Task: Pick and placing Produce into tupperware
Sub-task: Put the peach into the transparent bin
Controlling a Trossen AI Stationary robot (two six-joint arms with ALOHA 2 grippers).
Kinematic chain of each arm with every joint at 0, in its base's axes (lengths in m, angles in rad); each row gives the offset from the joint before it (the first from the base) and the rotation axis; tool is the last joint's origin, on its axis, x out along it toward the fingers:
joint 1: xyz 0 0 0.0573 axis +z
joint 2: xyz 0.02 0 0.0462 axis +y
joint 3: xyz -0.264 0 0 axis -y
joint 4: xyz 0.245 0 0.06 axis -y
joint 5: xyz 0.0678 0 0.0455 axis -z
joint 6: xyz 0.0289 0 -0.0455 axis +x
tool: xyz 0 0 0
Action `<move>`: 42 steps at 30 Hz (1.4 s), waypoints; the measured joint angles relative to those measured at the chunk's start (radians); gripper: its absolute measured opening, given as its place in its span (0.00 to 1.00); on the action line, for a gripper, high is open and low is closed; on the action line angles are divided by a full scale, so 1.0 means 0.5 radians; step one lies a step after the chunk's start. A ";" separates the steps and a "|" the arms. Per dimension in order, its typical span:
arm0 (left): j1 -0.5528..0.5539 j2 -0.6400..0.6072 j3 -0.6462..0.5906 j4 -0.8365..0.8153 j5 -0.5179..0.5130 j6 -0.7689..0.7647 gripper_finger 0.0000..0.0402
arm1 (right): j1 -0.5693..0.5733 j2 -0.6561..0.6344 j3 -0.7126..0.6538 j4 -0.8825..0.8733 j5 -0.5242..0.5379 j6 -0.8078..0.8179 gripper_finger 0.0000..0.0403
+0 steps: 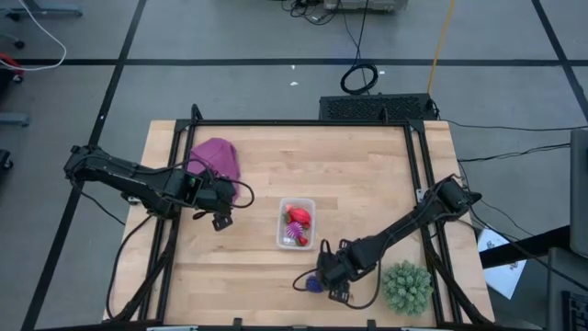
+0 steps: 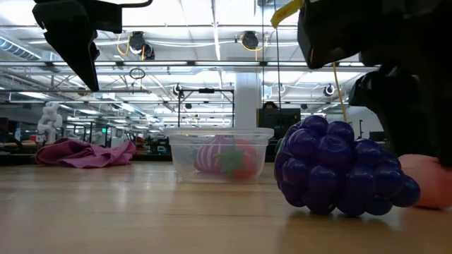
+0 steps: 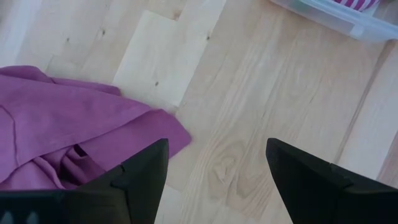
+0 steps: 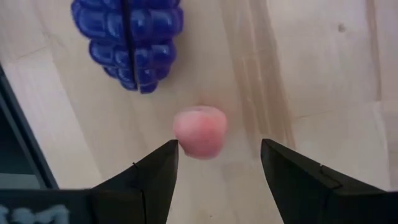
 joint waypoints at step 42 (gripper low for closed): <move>0.000 0.000 0.000 0.000 -0.004 0.003 0.68 | -0.025 0.059 -0.002 0.078 0.008 0.016 0.55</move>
